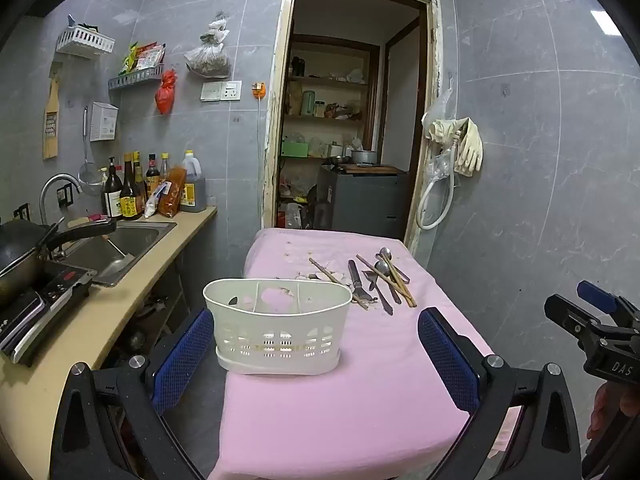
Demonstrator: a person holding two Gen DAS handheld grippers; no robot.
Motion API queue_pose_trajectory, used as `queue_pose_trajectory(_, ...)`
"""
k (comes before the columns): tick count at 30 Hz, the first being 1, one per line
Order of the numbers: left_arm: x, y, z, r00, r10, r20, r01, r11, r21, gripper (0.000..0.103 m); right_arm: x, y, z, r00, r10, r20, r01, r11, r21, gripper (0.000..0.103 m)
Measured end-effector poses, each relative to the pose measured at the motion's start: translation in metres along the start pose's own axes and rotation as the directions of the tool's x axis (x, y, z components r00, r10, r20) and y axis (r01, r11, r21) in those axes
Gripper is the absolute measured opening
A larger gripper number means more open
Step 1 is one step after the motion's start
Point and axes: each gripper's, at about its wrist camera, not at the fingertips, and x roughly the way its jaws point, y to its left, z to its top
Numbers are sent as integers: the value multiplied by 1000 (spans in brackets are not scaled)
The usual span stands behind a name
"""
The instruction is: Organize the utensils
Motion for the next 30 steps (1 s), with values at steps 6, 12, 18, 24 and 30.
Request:
queue_pose_trajectory(6,0,0,1,1000,-4,-8,4,1000,-3,103,0,0,0,1000,0,3,0,1000,0,102)
queue_pose_trajectory(12,1,-7,3,1000,-7,-5,7,1000,-1,103,-1,-1,0,1000,-1,5,1,1000,-1,102)
queue_pose_trajectory(18,1,-3,4,1000,-7,-6,7,1000,-3,103,-1,-1,0,1000,-1,6,1,1000,-2,102)
queue_pose_trajectory(24,1,-3,4,1000,-7,-5,7,1000,-1,103,-1,-1,0,1000,0,7,0,1000,-2,102)
queue_pose_trajectory(30,-1,-2,3,1000,-7,-6,7,1000,0,103,-1,-1,-1,1000,-1,8,1,1000,-1,102)
